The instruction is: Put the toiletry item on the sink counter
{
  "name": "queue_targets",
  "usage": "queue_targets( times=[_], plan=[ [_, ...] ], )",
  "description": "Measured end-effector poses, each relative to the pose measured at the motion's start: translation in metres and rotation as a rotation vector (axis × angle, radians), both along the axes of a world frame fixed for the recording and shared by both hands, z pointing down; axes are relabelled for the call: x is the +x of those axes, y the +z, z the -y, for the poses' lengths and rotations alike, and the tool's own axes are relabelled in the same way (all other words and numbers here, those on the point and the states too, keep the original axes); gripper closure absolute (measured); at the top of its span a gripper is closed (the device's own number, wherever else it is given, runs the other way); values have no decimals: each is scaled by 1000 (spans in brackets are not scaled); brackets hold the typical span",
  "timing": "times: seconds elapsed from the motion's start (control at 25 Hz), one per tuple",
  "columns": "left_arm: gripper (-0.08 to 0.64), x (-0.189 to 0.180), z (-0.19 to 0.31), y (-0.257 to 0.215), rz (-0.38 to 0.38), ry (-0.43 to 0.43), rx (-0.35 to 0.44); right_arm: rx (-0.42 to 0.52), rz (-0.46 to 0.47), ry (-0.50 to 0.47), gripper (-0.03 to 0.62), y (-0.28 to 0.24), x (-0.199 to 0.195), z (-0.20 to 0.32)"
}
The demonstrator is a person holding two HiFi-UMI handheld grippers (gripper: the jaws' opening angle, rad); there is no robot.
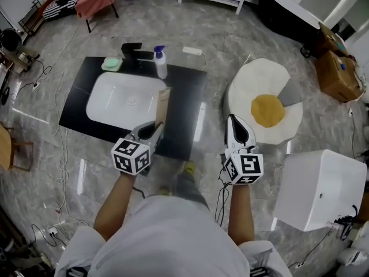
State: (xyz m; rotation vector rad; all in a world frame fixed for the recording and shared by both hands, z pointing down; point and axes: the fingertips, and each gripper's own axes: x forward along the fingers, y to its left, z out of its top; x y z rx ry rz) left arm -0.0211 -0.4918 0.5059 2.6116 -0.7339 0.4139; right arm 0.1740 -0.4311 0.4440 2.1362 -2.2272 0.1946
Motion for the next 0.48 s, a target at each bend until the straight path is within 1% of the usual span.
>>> queue_targets(
  times=[0.28,0.48],
  plan=[
    [532,49,29,57,55,19,-122,-21,25,28,589,23,45,25],
    [532,75,41,105,109,17,-204,-52,38,13,589,45,68,45]
  ],
)
